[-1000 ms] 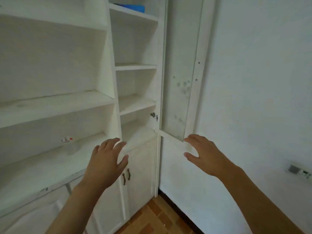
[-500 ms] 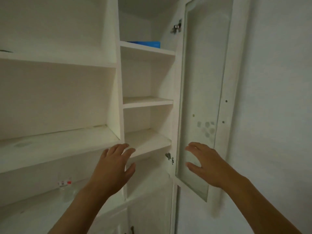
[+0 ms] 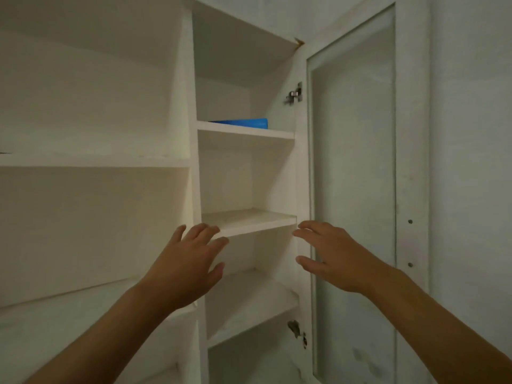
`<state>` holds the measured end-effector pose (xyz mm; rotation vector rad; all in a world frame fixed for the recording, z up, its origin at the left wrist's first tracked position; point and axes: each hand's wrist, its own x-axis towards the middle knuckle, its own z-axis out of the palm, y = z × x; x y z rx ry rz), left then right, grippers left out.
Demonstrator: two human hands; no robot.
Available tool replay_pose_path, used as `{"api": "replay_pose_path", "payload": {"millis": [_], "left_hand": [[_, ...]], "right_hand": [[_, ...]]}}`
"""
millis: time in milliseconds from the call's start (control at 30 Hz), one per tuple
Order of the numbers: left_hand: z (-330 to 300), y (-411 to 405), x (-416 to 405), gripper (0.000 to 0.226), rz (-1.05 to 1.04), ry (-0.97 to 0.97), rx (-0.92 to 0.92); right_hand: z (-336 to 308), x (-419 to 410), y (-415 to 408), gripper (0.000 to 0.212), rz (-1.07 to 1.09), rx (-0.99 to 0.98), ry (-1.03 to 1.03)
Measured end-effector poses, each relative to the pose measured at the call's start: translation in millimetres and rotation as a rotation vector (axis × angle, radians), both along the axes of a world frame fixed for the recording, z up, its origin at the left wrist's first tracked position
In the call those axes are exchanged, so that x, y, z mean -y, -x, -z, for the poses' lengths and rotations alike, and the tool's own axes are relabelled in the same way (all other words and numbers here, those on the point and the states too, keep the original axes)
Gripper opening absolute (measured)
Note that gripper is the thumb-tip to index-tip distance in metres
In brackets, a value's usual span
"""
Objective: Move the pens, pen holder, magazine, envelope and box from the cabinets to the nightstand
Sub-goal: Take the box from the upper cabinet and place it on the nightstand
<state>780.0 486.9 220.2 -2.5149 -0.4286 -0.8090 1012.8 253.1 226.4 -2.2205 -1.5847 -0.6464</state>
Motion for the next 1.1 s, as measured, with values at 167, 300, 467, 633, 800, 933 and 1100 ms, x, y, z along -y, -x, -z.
{"api": "replay_pose_path", "payload": {"millis": [167,300,467,633,800,933,1100], "left_hand": [[-61.5,-20.5,-40.0,0.053,0.057,-0.130,0.045],[-107.7,-31.0,-67.8,0.053,0.065,-0.221,0.075],[-147.3,-45.9,-95.4,0.050,0.069,-0.322,0.122],[-170.4,-66.8,-108.3,0.049,0.086,-0.383,0.166],[-186.6,-92.9,-117.0,0.047,0.081,-0.424,0.187],[-200.0,-110.4,-129.3,0.043,0.050,-0.467,0.183],[-214.4,-125.3,-147.4,0.048,0.001,-0.524,0.197]], "right_hand": [[-58.1,-33.2,-10.5,0.060,-0.002,0.111,-0.057],[-101.8,-63.1,-15.8,0.062,0.027,0.189,-0.109],[-142.1,-99.2,-30.3,0.060,0.024,0.262,-0.143],[-181.6,-125.3,-51.4,0.060,0.090,0.433,-0.134],[-217.6,-145.5,-73.2,0.060,0.130,0.534,-0.136],[-235.4,-160.5,-94.5,0.060,0.114,0.549,-0.133],[-253.5,-181.0,-124.2,0.062,0.094,0.603,-0.185]]}}
